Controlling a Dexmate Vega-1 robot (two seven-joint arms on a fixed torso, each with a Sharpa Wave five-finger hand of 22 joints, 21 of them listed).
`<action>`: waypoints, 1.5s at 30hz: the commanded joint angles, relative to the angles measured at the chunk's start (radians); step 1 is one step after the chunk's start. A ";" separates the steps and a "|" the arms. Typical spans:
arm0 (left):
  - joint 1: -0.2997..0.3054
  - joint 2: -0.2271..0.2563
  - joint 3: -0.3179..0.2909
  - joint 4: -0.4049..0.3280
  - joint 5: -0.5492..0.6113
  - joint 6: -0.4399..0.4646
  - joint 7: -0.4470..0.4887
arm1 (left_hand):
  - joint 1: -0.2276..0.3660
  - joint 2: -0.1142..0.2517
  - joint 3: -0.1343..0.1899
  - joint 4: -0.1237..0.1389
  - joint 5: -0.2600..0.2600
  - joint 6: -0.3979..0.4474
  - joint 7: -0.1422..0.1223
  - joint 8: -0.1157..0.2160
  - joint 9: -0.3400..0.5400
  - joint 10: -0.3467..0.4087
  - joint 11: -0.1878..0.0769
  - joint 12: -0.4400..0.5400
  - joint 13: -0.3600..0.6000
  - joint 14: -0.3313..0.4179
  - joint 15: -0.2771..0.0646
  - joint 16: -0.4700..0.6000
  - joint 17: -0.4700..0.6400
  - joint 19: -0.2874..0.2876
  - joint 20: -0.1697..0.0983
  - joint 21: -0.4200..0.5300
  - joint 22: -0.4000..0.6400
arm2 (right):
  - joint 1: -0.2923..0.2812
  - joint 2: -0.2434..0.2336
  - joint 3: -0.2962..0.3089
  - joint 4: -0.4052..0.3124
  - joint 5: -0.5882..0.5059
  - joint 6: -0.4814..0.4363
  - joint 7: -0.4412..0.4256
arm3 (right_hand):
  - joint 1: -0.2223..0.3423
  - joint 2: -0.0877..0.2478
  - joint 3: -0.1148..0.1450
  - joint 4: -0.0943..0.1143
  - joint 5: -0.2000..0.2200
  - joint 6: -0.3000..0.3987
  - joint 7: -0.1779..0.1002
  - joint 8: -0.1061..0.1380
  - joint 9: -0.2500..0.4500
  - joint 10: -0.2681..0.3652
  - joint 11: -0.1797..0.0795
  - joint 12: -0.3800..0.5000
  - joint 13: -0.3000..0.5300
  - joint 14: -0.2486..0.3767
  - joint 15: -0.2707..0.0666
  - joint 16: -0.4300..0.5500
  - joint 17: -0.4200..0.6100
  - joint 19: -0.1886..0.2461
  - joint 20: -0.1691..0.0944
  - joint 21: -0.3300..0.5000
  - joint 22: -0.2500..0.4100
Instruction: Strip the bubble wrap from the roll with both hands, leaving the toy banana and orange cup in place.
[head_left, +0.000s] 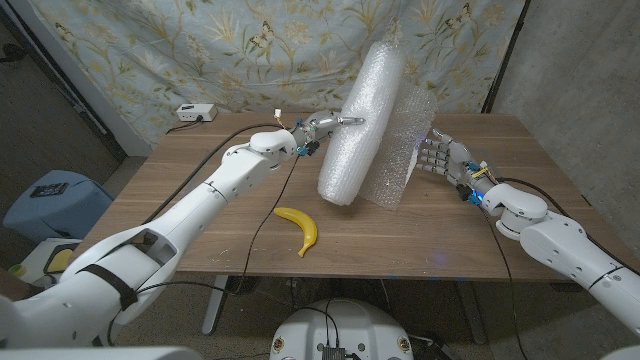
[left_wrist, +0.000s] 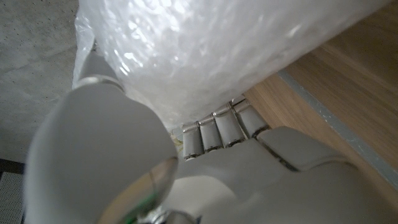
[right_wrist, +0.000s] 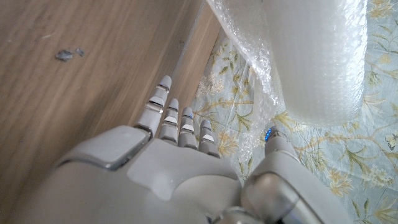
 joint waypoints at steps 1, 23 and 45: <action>0.015 -0.020 -0.010 0.034 -0.043 -0.003 0.001 | 0.182 0.188 0.004 0.003 0.006 0.100 -0.087 0.008 0.012 0.130 -0.123 -0.004 0.004 0.150 -0.146 0.000 0.004 -0.007 0.002 0.010 0.003 | 0.010 -0.041 -0.005 -0.036 0.011 -0.047 0.035 | 0.011 -0.009 0.000 -0.012 0.006 -0.017 0.011 -0.006 0.004 -0.012 0.023 0.002 0.003 0.012 0.008 0.003 0.000 0.012 0.003 0.003 0.004; 0.015 -0.040 -0.012 0.078 -0.079 -0.007 -0.014 | 0.175 0.193 0.001 0.003 0.008 0.101 -0.090 0.010 0.013 0.137 -0.118 -0.014 0.012 0.154 -0.145 -0.005 0.012 -0.015 0.004 0.027 0.000 | 0.098 -0.129 -0.059 -0.106 -0.001 -0.232 0.046 | 0.070 -0.036 0.004 -0.036 0.009 -0.024 0.065 0.007 0.005 0.023 0.035 0.018 0.020 0.061 0.016 0.010 0.000 0.076 0.008 0.015 0.006; 0.016 -0.090 -0.013 0.139 -0.121 -0.025 -0.037 | 0.173 0.194 -0.001 0.002 0.010 0.105 -0.089 0.018 0.019 0.146 -0.122 -0.018 0.026 0.162 -0.145 -0.005 0.021 -0.022 0.004 0.044 -0.002 | 0.160 -0.182 -0.089 -0.155 0.008 -0.394 0.015 | 0.183 -0.046 0.029 -0.039 0.009 -0.003 0.096 0.016 0.009 0.111 0.035 0.075 0.067 0.169 -0.019 0.046 0.015 0.167 -0.032 0.034 0.009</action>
